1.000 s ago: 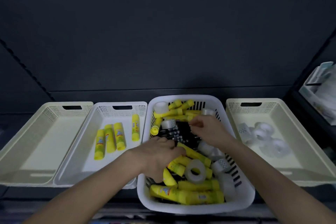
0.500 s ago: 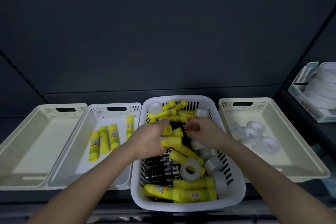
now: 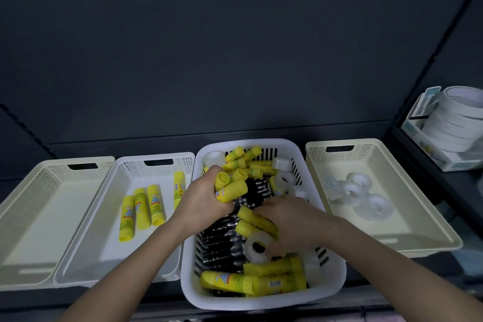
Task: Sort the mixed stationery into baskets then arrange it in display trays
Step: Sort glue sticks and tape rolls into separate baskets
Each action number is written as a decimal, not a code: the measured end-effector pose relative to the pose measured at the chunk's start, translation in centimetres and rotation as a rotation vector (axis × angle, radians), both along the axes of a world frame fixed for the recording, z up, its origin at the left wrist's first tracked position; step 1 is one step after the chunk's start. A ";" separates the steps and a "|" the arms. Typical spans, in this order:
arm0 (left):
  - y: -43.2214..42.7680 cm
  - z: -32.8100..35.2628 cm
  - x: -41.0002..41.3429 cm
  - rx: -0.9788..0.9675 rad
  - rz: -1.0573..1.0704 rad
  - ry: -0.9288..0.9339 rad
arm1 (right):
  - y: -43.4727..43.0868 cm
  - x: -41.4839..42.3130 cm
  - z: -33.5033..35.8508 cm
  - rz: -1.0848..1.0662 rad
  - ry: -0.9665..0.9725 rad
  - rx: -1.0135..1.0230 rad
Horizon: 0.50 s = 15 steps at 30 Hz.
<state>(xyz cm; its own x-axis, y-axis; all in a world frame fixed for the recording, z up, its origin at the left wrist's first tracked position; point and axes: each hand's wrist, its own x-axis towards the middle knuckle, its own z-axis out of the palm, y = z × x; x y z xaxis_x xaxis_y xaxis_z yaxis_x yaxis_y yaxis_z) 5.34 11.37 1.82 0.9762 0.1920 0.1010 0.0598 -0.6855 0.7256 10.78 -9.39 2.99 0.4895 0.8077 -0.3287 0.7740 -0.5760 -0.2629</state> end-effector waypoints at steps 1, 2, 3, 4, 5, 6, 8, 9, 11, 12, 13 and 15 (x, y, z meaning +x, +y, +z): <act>-0.1 0.0 0.0 -0.007 0.002 0.002 | -0.1 0.1 -0.2 -0.018 0.006 0.033; -0.2 -0.1 0.1 -0.017 0.004 0.004 | -0.2 0.2 -0.2 -0.041 0.030 0.075; -0.4 -0.1 0.1 -0.028 0.004 0.004 | -0.3 0.5 -0.1 -0.070 0.046 0.121; -0.4 -0.1 0.2 -0.037 0.003 0.004 | -0.4 0.8 -0.1 -0.099 0.039 0.157; -0.6 -0.2 0.2 -0.044 -0.002 0.005 | -0.7 1.1 -0.1 -0.124 0.018 0.176; -0.7 -0.3 0.3 -0.048 -0.007 0.006 | -0.9 1.2 -0.2 -0.147 0.016 0.189; -0.8 -0.4 0.4 -0.051 -0.009 0.002 | -1.2 1.0 -0.2 -0.190 0.102 0.233; -0.9 -0.4 0.6 -0.054 -0.004 -0.003 | -1.2 0.7 -0.2 -0.206 0.145 0.250; -1.2 -0.4 0.9 -0.058 0.007 -0.011 | -1.0 0.2 -0.2 -0.183 0.126 0.202; -1.3 -0.4 1.0 -0.059 0.007 -0.011 | -0.9 -0.1 -0.4 -0.158 0.090 0.150; -1.5 -0.4 1.1 -0.061 0.006 -0.012 | -0.8 -0.4 -0.6 -0.132 0.060 0.106; -1.8 -0.4 1.3 -0.068 0.003 -0.013 | -0.5 -1.0 -0.8 -0.104 0.029 0.072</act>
